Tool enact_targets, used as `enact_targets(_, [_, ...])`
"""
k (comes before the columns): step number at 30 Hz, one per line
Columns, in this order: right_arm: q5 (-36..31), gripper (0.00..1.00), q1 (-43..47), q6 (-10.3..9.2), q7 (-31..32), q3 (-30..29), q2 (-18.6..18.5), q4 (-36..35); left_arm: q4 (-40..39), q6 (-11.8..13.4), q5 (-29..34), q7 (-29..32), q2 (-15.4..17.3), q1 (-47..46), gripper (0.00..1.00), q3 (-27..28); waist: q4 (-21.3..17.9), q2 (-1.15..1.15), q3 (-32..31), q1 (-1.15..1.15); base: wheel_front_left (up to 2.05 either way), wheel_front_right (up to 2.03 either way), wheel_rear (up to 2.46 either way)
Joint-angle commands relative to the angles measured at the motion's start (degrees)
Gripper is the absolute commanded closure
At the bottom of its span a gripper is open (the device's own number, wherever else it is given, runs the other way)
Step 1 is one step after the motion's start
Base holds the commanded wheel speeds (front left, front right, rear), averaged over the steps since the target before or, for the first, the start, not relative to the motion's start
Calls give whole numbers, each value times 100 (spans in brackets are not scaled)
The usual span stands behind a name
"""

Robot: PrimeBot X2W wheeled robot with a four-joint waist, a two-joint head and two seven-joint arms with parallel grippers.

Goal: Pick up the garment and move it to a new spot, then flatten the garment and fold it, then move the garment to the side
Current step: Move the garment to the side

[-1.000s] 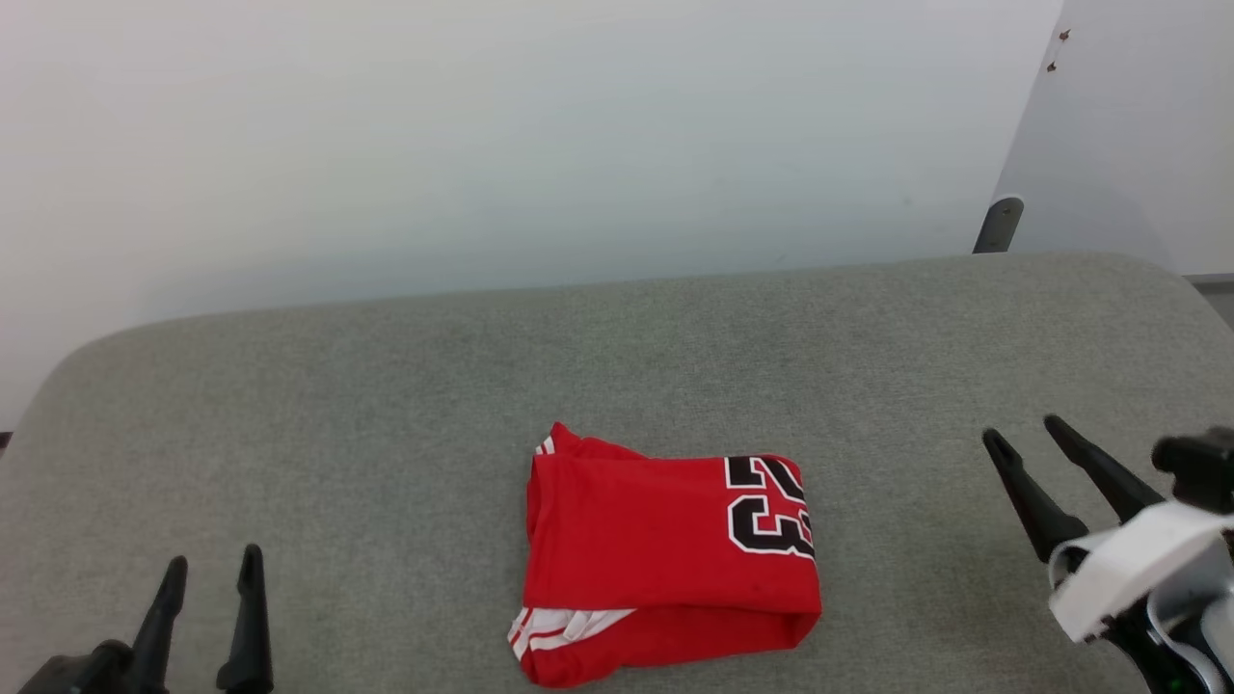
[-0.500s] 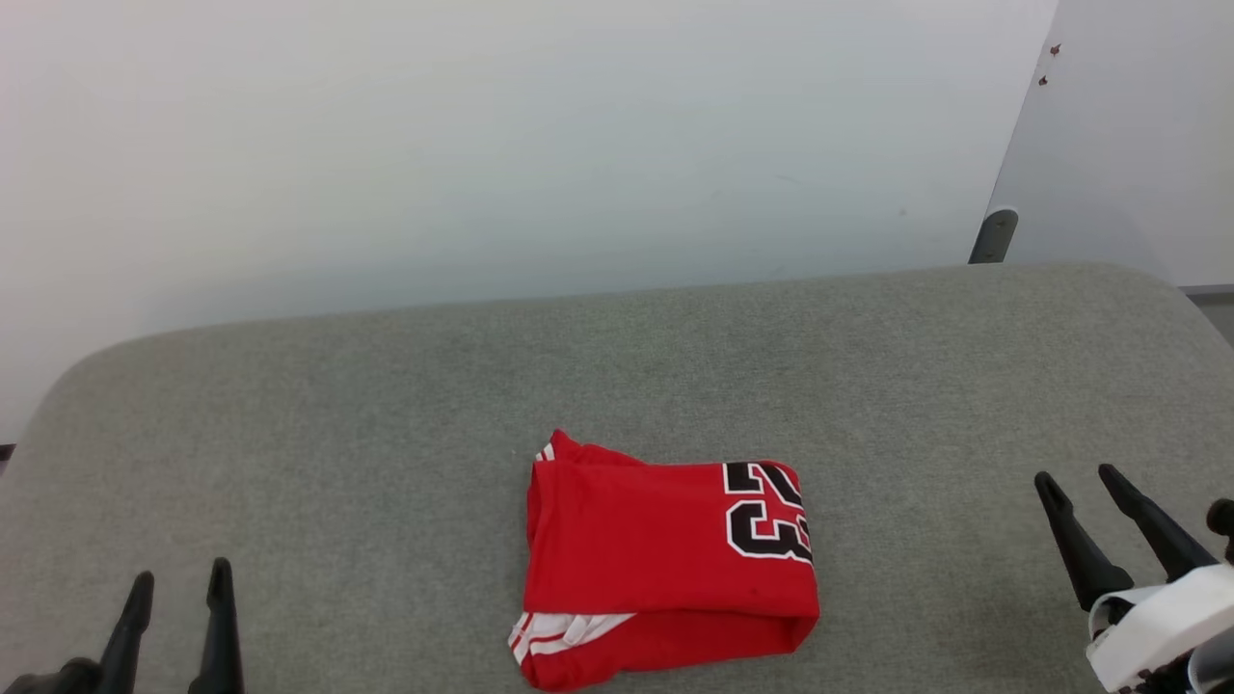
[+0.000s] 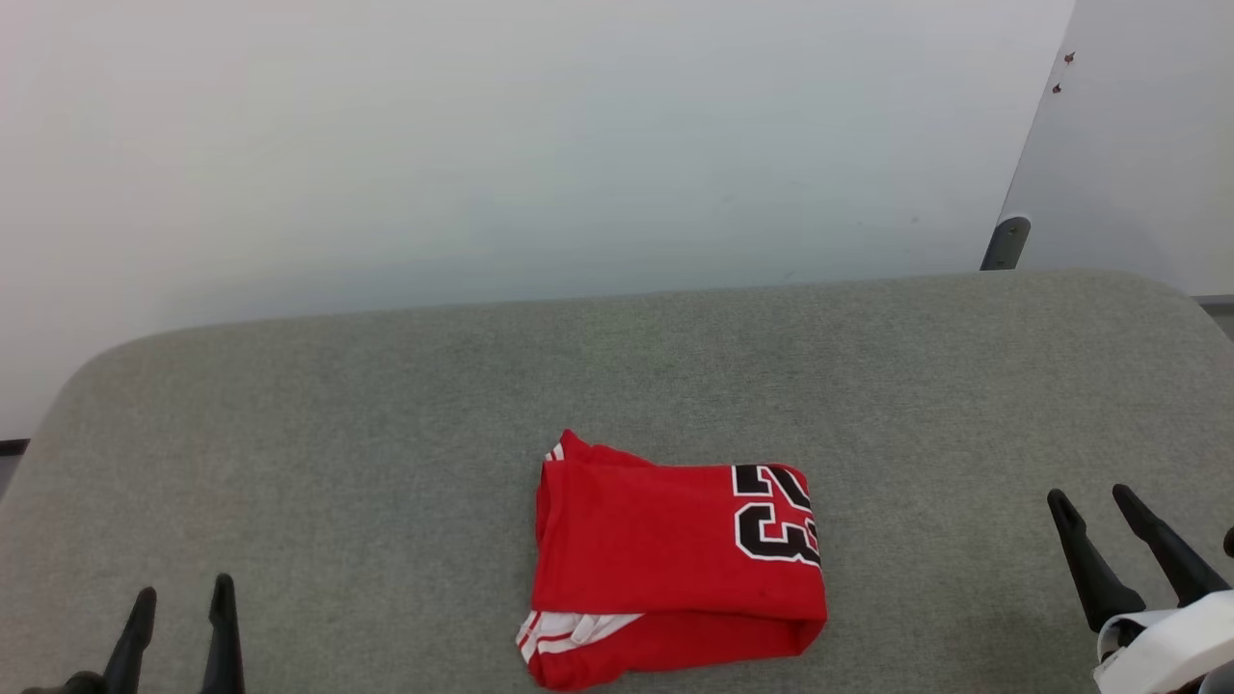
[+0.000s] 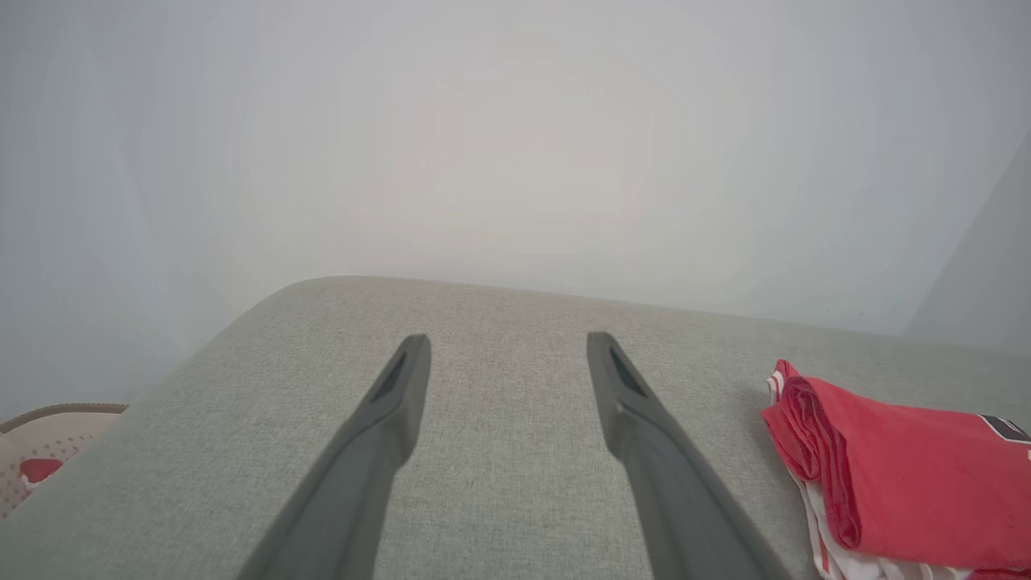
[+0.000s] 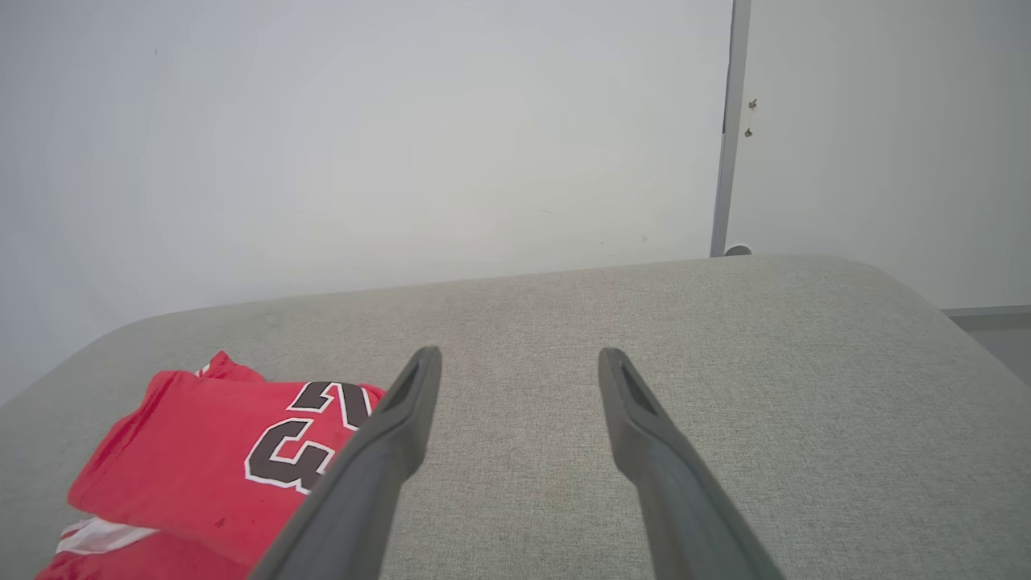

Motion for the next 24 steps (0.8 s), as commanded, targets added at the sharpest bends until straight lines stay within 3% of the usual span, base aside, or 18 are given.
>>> enact_targets(1, [-57, 0, 83, -4, 12, -50, 35, -39, 6, -20, 14, 2, 10, 52, 0, -4, 6, 0, -2, 0, 0, 0, 0])
enact_targets(16, [-150, 0, 222, -4, 205, -129, 147, -239, 0, -21, -81, 3, 49, 61, 0, -105, 78, 0, 10, 0, 0, 0, 0])
enact_targets(24, [-46, 0, 36, -4, 457, 15, 169, -192, -119, 33, -116, 83, 53, 76, 0, -171, 339, 0, 92, 0, 0, 0, 0])
